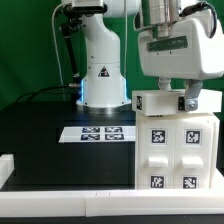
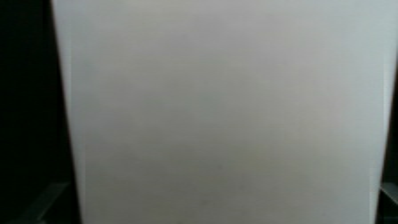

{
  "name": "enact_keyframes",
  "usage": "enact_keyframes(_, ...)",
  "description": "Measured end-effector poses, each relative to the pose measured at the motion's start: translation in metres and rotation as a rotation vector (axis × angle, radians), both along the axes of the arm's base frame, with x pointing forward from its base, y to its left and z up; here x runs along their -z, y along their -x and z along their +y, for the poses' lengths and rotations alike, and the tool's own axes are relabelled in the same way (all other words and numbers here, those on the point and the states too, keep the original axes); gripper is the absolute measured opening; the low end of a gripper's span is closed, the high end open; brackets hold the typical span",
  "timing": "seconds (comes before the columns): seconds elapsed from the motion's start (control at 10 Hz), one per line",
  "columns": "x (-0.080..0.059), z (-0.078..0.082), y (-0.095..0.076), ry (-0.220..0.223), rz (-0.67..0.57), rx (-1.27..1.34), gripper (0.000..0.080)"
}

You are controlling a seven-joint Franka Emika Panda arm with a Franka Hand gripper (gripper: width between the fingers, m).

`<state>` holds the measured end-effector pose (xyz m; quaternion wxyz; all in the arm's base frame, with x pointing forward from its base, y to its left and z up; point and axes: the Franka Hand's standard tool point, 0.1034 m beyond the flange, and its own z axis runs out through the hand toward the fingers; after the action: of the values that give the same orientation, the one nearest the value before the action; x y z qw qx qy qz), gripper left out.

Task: Assemble cabinet

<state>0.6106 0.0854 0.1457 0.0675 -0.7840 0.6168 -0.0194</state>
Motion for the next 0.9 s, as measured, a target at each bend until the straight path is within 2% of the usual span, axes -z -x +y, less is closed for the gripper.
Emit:
enact_keyframes(0.1, -0.004, 0.0, -0.001, 0.0, -0.008, -0.038, 0.0718)
enact_keyframes(0.2, -0.015, -0.001, -0.002, -0.011, -0.024, -0.059, 0.0782)
enact_keyframes(0.3, -0.027, -0.001, -0.003, -0.024, -0.031, -0.065, 0.0782)
enact_keyframes(0.5, -0.04, 0.0, -0.005, -0.03, -0.043, -0.075, 0.0797)
enact_keyframes(0.8, -0.037, 0.001, -0.004, -0.019, -0.044, -0.135, 0.0797)
enact_keyframes(0.9, -0.037, 0.002, -0.004, 0.022, -0.06, -0.305, 0.0797)
